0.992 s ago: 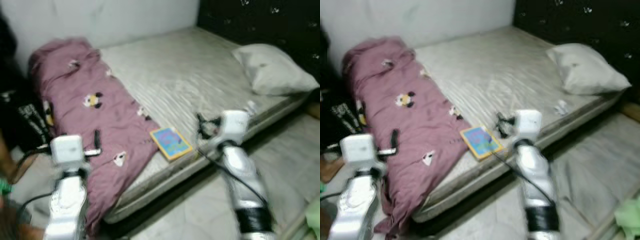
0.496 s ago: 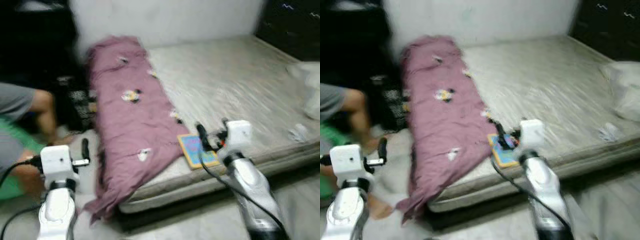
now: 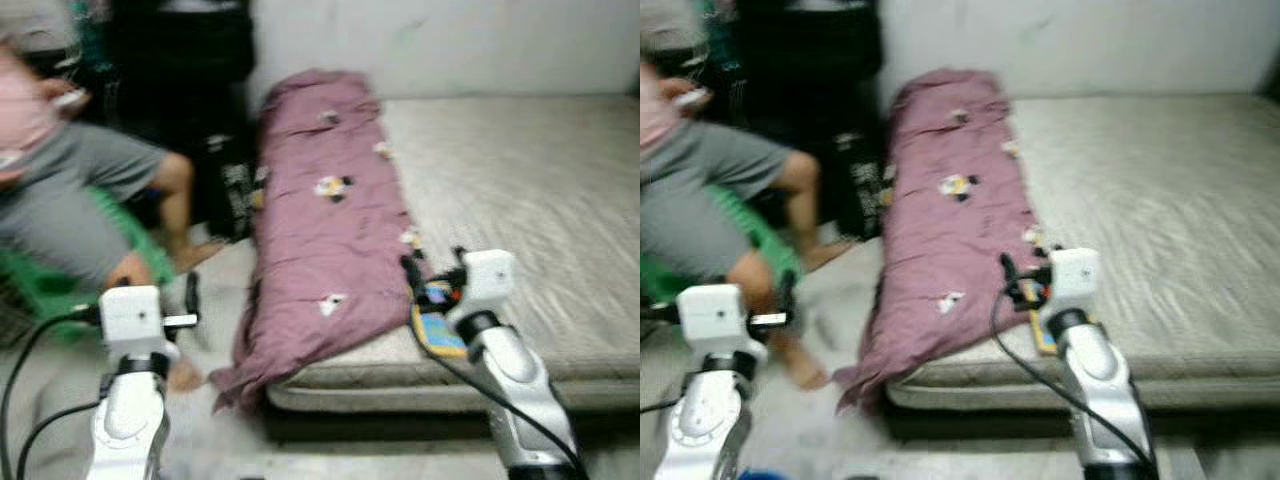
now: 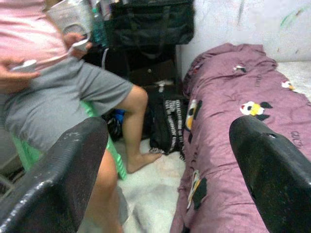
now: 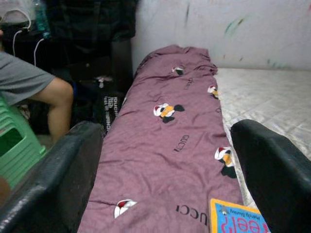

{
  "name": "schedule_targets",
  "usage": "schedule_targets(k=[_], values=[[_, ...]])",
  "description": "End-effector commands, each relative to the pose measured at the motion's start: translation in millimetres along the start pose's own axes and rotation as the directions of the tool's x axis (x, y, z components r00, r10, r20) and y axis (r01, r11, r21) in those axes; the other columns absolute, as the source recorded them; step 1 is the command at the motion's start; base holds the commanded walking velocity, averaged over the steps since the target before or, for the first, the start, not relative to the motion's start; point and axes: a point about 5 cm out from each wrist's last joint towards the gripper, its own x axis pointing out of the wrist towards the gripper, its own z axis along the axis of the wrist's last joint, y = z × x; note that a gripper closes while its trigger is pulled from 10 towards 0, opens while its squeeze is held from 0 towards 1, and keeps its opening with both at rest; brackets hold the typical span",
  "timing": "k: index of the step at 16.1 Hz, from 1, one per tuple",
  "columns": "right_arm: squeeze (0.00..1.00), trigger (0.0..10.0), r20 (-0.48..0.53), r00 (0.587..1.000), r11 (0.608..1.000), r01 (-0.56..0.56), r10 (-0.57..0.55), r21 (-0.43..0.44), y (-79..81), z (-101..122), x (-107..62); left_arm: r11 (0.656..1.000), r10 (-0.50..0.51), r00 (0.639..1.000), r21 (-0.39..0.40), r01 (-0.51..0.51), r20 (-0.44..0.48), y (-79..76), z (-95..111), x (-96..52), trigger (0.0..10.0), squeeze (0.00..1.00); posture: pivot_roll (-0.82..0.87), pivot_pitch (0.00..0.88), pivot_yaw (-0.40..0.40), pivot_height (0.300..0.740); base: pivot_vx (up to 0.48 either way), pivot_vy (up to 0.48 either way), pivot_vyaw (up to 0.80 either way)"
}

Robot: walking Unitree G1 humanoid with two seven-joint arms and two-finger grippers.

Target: Clean up the room

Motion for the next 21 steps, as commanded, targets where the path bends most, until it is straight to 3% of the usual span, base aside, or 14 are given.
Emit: schedule_targets(k=[1, 14, 21], values=[[0.00, 10.0, 0.016, 1.000, 1.000, -0.019, 0.019, 0.014, 6.2, 4, 4.5, 1.000, -0.001, 1.000, 0.004, 0.001, 0.016, 5.3, 3, 2.0, 10.0, 0.00, -0.04, 0.000, -0.011, 0.740, 0.000, 0.000, 0.50], [0.00, 10.0, 0.010, 0.999, 0.999, 0.035, -0.035, 0.028, 3.7, 4, 10.1, 1.000, -0.026, 0.999, -0.006, 0.026, 0.025, 0.4, 5, 4.7, 10.0, 0.00, -0.04, 0.000, -0.010, 0.740, 0.309, 0.000, 0.00], [0.00, 10.0, 0.018, 0.999, 0.999, 0.040, -0.040, 0.003, 4.5, 5, 15.7, 0.999, -0.031, 0.999, 0.012, 0.031, 0.022, -2.6, 6, 9.7, 10.0, 0.00, -0.04, 0.016, -0.010, 0.740, 0.000, -0.076, 0.07]])
